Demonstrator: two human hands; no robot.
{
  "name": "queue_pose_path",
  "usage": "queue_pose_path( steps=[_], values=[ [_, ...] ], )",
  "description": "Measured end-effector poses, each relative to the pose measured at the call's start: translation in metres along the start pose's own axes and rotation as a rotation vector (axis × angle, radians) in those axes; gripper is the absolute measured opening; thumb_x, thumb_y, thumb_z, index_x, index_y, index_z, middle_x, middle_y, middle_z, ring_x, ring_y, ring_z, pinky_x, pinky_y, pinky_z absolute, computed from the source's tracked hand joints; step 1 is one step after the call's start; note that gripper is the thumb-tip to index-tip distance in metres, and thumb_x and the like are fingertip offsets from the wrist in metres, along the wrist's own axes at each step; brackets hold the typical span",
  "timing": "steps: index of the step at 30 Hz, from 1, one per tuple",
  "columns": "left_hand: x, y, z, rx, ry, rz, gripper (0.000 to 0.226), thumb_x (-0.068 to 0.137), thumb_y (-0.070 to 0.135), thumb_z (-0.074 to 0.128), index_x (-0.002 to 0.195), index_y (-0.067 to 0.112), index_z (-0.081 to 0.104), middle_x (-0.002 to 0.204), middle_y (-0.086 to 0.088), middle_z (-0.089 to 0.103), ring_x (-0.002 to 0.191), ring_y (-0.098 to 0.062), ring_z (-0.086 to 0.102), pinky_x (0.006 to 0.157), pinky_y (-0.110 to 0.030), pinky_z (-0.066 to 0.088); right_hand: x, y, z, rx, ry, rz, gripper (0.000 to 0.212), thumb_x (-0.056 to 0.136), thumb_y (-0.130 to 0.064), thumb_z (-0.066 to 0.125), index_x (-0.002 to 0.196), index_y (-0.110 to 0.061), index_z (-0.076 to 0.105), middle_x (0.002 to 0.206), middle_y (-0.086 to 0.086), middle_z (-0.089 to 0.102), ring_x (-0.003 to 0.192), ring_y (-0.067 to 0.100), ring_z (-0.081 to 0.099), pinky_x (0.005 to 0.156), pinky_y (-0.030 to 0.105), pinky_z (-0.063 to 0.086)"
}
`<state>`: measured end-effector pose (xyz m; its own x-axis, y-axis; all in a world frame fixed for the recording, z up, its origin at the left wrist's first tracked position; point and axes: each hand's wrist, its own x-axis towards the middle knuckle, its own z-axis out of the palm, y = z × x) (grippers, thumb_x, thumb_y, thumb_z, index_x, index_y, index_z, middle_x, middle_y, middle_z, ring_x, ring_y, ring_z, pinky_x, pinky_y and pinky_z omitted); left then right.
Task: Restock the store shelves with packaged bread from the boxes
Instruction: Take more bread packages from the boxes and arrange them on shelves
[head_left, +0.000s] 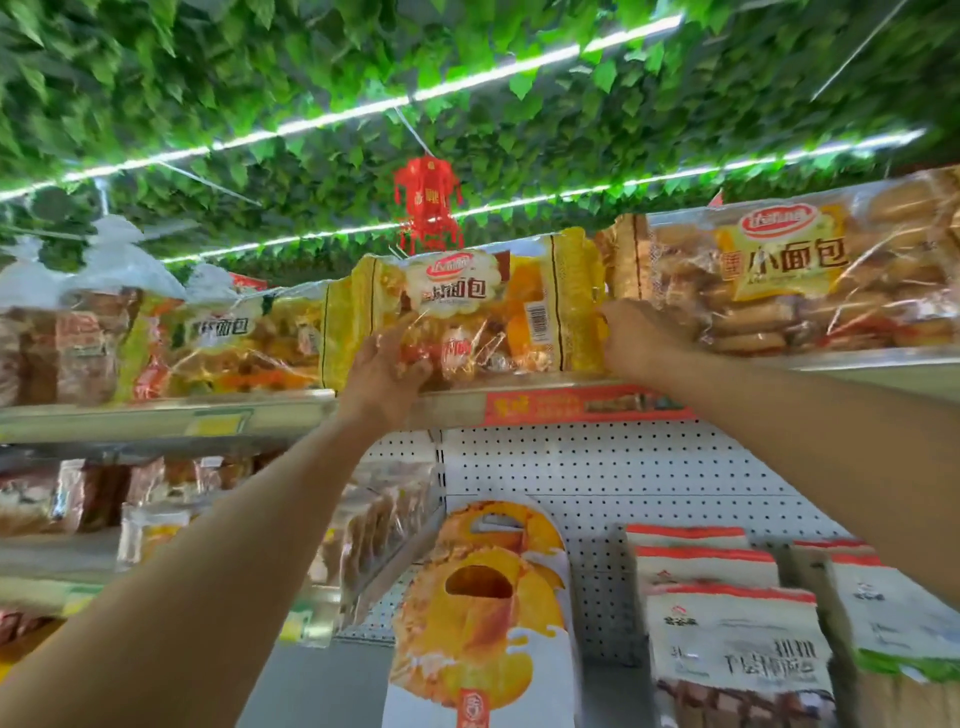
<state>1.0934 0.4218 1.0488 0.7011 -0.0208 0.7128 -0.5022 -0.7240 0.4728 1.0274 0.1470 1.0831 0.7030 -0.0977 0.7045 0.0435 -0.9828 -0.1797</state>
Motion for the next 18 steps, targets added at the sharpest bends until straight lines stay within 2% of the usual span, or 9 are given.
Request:
queue_pose_path(
  steps=[2, 5, 8, 10, 12, 15, 16, 18],
  values=[
    [0.009, -0.008, 0.001, 0.022, -0.018, -0.013, 0.062, 0.099, 0.041, 0.052, 0.151, 0.045, 0.02, 0.158, -0.007, 0.024, 0.145, -0.033, 0.027, 0.114, -0.051, 0.031, 0.008, -0.008, 0.005, 0.003, 0.024, 0.053, 0.044, 0.091, -0.002, 0.053, 0.132, -0.019, 0.049, 0.123, 0.01, 0.06, 0.105, 0.029, 0.059, 0.069, 0.031, 0.035],
    [0.019, -0.015, 0.004, 0.14, -0.028, -0.041, 0.069, 0.099, 0.051, 0.047, 0.156, 0.031, 0.015, 0.16, -0.011, 0.023, 0.146, -0.034, 0.026, 0.114, -0.049, 0.03, 0.007, -0.01, 0.004, -0.083, 0.101, 0.048, 0.051, 0.088, -0.004, 0.057, 0.133, -0.025, 0.047, 0.117, 0.008, 0.063, 0.099, 0.027, 0.06, 0.058, 0.027, 0.03],
    [0.031, -0.024, 0.003, 0.245, -0.055, -0.065, 0.077, 0.095, 0.063, 0.043, 0.157, 0.027, 0.015, 0.155, -0.014, 0.035, 0.14, -0.039, 0.034, 0.112, -0.049, 0.034, 0.003, -0.003, 0.005, -0.258, 0.121, 0.089, 0.037, 0.088, -0.012, 0.056, 0.123, -0.023, 0.054, 0.114, 0.01, 0.065, 0.1, 0.029, 0.061, 0.072, 0.035, 0.037],
    [0.036, -0.027, 0.002, 0.274, -0.068, -0.066, 0.078, 0.092, 0.068, 0.041, 0.156, 0.029, 0.018, 0.149, -0.014, 0.043, 0.136, -0.04, 0.039, 0.109, -0.05, 0.038, 0.006, -0.007, 0.007, -0.326, 0.041, 0.146, 0.032, 0.089, -0.011, 0.053, 0.12, -0.017, 0.056, 0.116, 0.012, 0.063, 0.104, 0.032, 0.061, 0.072, 0.036, 0.037],
    [0.037, -0.027, 0.001, 0.306, -0.074, -0.063, 0.076, 0.092, 0.069, 0.038, 0.155, 0.029, 0.021, 0.148, -0.016, 0.041, 0.137, -0.04, 0.036, 0.11, -0.052, 0.036, 0.009, -0.016, 0.008, -0.375, 0.0, 0.157, 0.032, 0.089, -0.008, 0.052, 0.121, -0.014, 0.056, 0.12, 0.013, 0.059, 0.108, 0.034, 0.058, 0.077, 0.038, 0.041],
    [0.041, -0.03, -0.006, 0.247, 0.008, -0.084, 0.063, 0.097, 0.065, 0.033, 0.147, 0.026, 0.039, 0.146, -0.016, 0.041, 0.136, -0.038, 0.037, 0.109, -0.053, 0.037, 0.006, -0.02, 0.015, -0.383, 0.223, -0.038, 0.035, 0.093, -0.017, 0.051, 0.127, -0.013, 0.052, 0.124, 0.017, 0.046, 0.113, 0.034, 0.048, 0.078, 0.045, 0.047],
    [0.046, -0.033, -0.009, 0.191, 0.086, -0.084, 0.056, 0.1, 0.058, 0.035, 0.142, 0.023, 0.046, 0.144, -0.015, 0.044, 0.133, -0.036, 0.041, 0.107, -0.052, 0.039, 0.004, -0.018, 0.021, -0.351, 0.276, -0.133, 0.038, 0.097, -0.025, 0.047, 0.134, -0.015, 0.046, 0.129, 0.017, 0.041, 0.118, 0.034, 0.044, 0.083, 0.049, 0.048],
    [0.06, -0.038, -0.014, 0.055, 0.236, -0.059, 0.045, 0.102, 0.043, 0.045, 0.138, 0.018, 0.052, 0.141, -0.015, 0.049, 0.128, -0.034, 0.048, 0.106, -0.05, 0.042, 0.003, -0.017, 0.031, -0.296, 0.234, -0.233, 0.052, 0.101, -0.044, 0.032, 0.149, -0.024, 0.029, 0.148, 0.015, 0.028, 0.136, 0.035, 0.029, 0.101, 0.057, 0.039]
  ],
)
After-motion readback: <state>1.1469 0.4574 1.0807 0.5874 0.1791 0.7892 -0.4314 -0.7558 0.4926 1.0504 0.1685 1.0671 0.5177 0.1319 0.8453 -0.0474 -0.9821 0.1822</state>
